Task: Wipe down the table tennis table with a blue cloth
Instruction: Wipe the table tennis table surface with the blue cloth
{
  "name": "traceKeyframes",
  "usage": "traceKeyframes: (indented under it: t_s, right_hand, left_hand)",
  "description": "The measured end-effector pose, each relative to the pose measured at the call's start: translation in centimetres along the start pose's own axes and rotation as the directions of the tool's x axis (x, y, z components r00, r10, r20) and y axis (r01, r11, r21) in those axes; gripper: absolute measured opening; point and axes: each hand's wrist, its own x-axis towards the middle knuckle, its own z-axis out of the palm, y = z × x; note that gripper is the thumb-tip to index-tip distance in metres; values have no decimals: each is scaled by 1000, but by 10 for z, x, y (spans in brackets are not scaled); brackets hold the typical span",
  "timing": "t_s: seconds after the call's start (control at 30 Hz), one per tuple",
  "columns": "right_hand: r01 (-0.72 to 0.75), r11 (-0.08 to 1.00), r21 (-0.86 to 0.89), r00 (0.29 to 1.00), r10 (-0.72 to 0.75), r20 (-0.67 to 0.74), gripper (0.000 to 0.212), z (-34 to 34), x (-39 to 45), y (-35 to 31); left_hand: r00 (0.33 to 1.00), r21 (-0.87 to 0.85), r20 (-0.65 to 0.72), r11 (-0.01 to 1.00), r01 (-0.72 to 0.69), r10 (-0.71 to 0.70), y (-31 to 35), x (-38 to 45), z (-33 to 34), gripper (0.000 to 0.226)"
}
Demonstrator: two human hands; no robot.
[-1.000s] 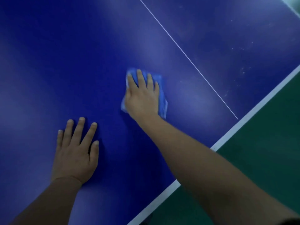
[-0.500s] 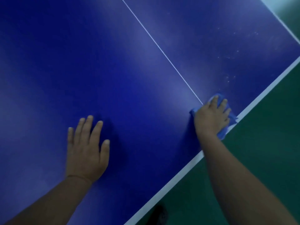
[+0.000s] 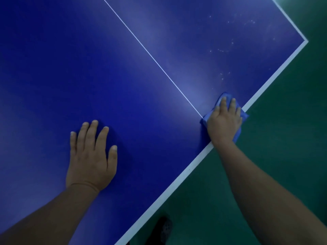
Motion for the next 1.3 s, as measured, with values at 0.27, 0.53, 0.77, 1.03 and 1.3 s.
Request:
traceKeyframes:
  t_s: [0.27, 0.53, 0.77, 1.03, 1.3]
  right_hand:
    - [828, 559, -43, 559, -817, 142, 50, 13, -78, 11]
    - [300, 952, -61, 954, -300, 5, 55, 14, -50, -37]
    - [787, 614, -52, 615, -775, 144, 49, 7, -58, 14]
    - [315, 949, -24, 949, -315, 13, 59, 14, -35, -43]
    - [949, 316, -5, 313, -935, 167, 59, 12, 61, -41]
  left_hand:
    - [1000, -13, 24, 1000, 8, -8, 0, 0, -1, 64]
    - [1000, -9, 21, 1000, 7, -7, 1, 0, -2, 63]
    - [1000, 17, 13, 1000, 3, -3, 1, 1, 0, 63]
    - [999, 62, 17, 998, 28, -29, 1, 3, 5, 65]
    - [931, 35, -144, 939, 343, -335, 64, -8, 20, 67]
